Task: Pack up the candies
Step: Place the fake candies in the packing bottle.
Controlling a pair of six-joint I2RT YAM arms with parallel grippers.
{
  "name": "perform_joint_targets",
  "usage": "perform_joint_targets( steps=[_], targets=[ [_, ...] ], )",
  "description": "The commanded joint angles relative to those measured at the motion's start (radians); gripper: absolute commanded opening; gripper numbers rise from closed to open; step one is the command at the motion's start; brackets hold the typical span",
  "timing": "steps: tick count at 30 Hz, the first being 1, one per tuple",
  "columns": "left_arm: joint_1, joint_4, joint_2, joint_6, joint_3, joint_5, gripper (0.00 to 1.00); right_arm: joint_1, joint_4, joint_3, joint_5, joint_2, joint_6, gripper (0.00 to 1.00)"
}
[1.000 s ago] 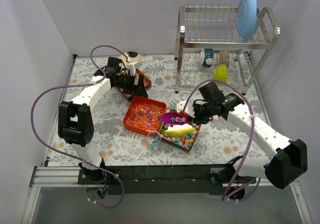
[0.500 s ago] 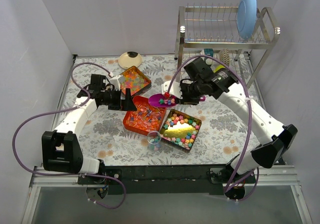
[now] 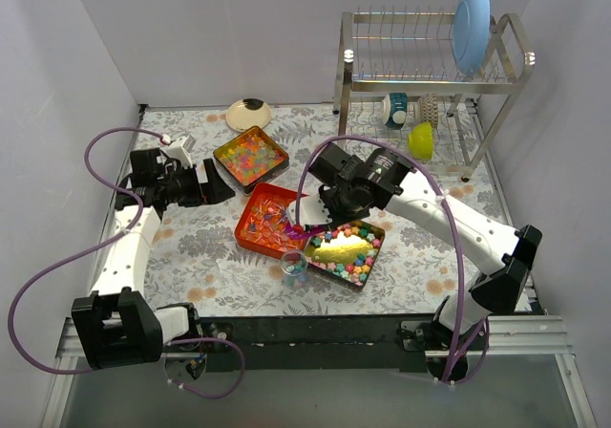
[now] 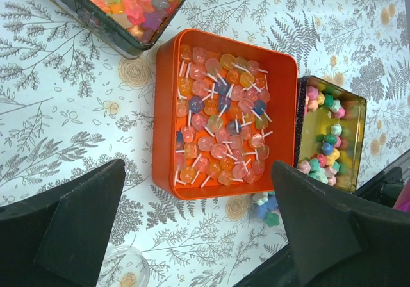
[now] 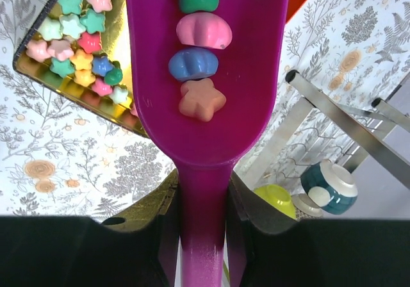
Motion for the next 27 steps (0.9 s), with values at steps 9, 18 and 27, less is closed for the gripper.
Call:
perform_joint_targets(
  steps=[9, 18, 27],
  targets=[
    [0.041, 0.03, -0.08, -0.018, -0.056, 0.022, 0.98, 0.152, -0.025, -0.071, 0.18, 0.017, -0.122, 0.01],
    [0.054, 0.04, -0.097, -0.027, -0.053, 0.054, 0.98, 0.235, -0.025, -0.084, 0.329, 0.031, -0.16, 0.01],
    [0.054, 0.03, -0.094, -0.027, -0.008, 0.088, 0.97, 0.25, -0.024, -0.102, 0.389, 0.027, -0.179, 0.01]
  ],
)
